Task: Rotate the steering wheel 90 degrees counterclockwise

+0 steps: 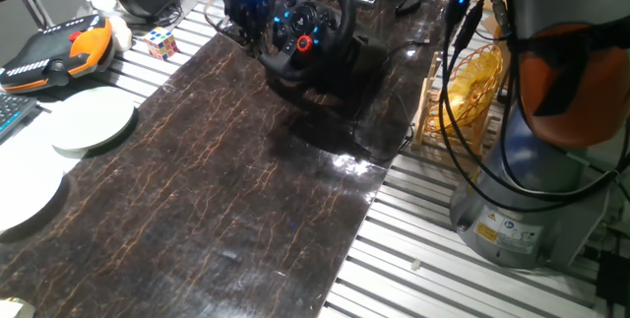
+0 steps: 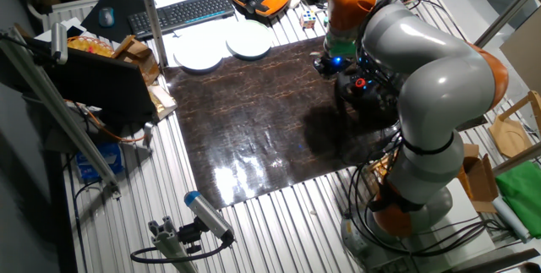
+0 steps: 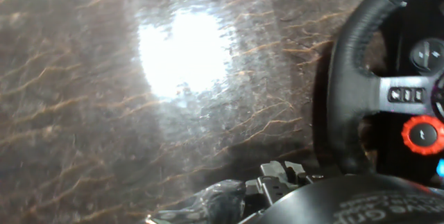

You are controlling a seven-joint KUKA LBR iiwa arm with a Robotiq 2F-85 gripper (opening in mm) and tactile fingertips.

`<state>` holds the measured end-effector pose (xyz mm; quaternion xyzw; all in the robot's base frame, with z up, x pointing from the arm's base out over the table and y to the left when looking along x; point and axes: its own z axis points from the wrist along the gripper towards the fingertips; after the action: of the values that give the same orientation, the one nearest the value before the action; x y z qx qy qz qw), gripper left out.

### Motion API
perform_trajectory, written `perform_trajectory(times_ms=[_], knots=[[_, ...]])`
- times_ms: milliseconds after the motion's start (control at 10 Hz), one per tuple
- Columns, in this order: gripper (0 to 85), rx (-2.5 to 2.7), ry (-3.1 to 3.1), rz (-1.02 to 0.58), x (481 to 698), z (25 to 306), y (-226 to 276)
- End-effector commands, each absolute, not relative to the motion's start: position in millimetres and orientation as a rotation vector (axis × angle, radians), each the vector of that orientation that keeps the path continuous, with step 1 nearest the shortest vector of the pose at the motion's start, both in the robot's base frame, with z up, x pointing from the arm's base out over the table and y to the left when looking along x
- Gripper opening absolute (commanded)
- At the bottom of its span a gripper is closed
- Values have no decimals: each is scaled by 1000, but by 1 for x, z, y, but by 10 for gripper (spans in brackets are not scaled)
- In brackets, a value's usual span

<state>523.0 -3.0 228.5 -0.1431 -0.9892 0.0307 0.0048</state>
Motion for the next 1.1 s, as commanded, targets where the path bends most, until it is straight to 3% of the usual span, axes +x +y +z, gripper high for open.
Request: perform_trajectory(times_ms=[0, 200, 600, 1000], knots=[[7, -556, -3074, 97, 523, 228, -4], [7, -677, -3034, 140, 526, 225, -5], [7, -840, -2936, 22, 529, 221, -12], [7, -1143, -2844, 4, 529, 221, -12]])
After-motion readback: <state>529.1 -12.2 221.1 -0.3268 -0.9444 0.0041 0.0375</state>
